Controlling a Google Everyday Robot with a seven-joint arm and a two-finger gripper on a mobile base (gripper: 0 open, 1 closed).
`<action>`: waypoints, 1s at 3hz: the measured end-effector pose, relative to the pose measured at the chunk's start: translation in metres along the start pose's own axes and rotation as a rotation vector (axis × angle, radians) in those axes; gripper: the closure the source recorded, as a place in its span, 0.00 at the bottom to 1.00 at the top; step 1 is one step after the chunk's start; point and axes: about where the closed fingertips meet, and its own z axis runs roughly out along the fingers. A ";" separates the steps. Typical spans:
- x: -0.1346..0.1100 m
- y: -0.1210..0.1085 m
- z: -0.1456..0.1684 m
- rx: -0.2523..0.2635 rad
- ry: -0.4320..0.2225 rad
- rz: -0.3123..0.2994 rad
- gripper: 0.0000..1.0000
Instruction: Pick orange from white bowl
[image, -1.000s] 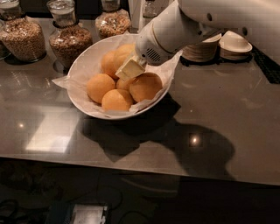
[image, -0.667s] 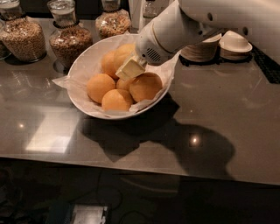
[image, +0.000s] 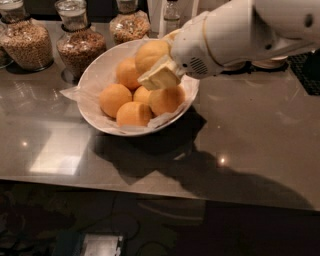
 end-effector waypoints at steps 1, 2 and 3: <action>0.017 0.024 -0.046 0.056 -0.073 0.001 1.00; 0.022 0.056 -0.061 0.003 -0.160 -0.004 1.00; -0.033 0.090 -0.080 -0.067 -0.311 -0.134 1.00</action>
Offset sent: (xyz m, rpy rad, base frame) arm -0.1516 -0.0030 0.0740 0.4827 -0.2985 0.4110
